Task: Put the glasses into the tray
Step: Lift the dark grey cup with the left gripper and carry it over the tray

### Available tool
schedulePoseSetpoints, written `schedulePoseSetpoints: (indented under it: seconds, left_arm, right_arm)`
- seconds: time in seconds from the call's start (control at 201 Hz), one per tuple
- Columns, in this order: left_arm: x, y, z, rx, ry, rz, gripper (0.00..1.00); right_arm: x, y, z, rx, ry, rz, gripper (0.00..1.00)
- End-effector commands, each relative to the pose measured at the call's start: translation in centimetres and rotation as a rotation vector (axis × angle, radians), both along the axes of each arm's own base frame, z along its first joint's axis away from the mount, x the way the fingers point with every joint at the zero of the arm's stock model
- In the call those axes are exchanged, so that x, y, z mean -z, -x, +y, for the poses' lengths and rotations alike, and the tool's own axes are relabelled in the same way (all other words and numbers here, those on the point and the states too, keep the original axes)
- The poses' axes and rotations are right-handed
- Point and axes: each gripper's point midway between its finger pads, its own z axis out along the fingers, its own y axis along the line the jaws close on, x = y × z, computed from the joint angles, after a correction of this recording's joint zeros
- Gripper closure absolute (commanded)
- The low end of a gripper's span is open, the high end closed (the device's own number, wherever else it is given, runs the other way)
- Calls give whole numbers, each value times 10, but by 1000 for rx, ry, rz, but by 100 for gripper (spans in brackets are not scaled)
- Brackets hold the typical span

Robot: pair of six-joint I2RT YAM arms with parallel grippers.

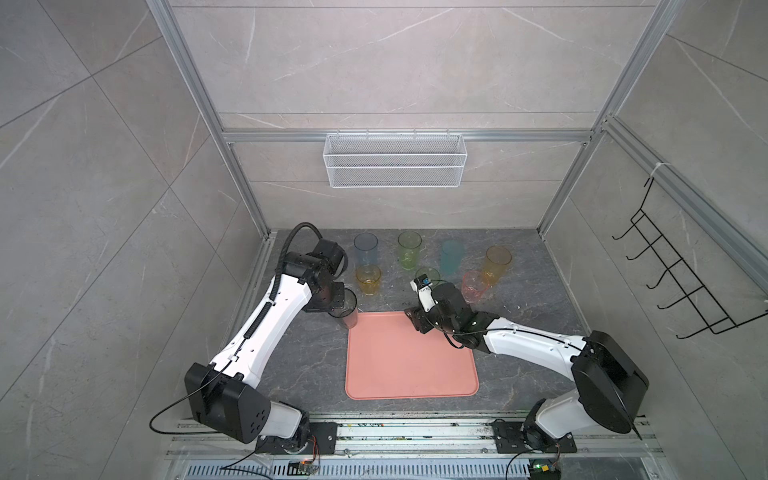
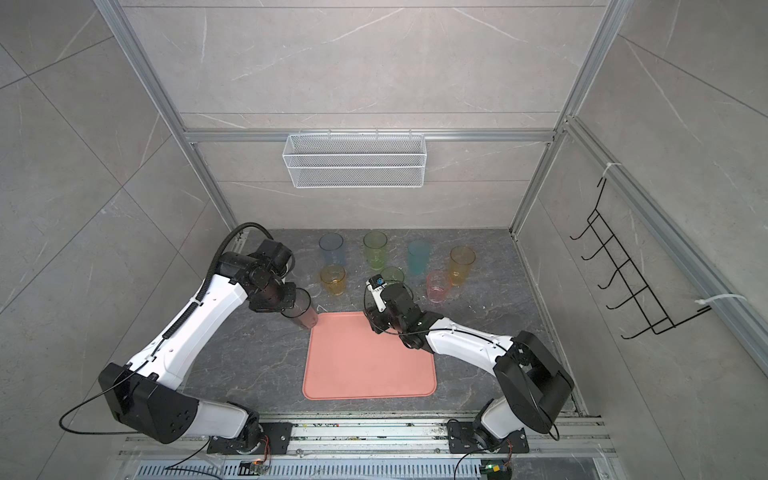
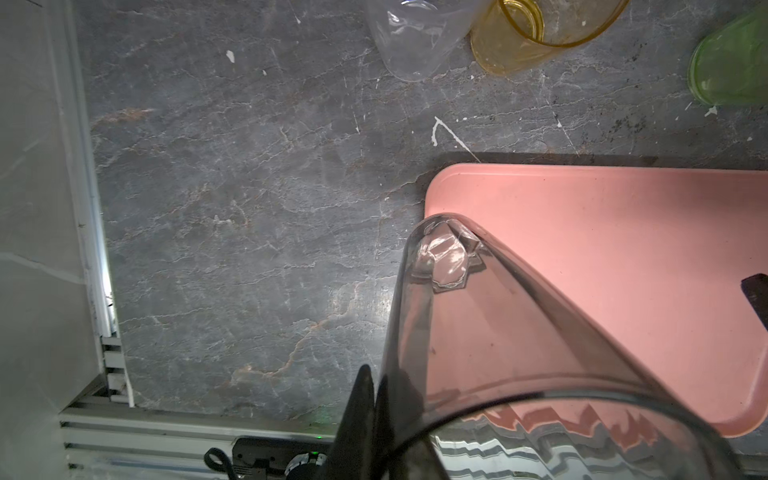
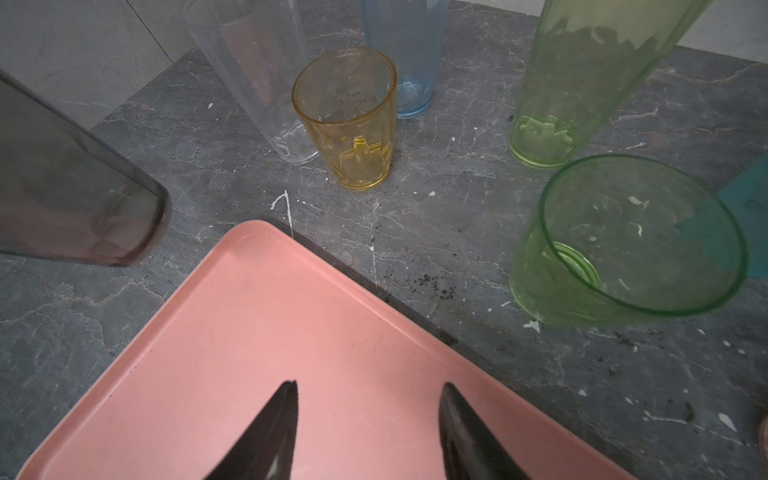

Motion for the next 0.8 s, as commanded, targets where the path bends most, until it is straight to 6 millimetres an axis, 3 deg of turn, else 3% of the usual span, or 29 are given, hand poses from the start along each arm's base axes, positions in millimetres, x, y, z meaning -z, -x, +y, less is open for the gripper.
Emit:
schedulePoseSetpoints:
  seconds: [0.0, 0.269, 0.792]
  left_arm:
    - [5, -14, -16, 12, 56, -30, 100]
    - [32, -20, -29, 18, 49, 20, 100]
    - [58, -24, -41, 27, 13, 83, 100]
  right_arm:
    - [0, -3, 5, -3, 22, 2, 44]
    - [1, -3, 7, -5, 27, 6, 43]
    - [4, -4, 7, 2, 46, 10, 43]
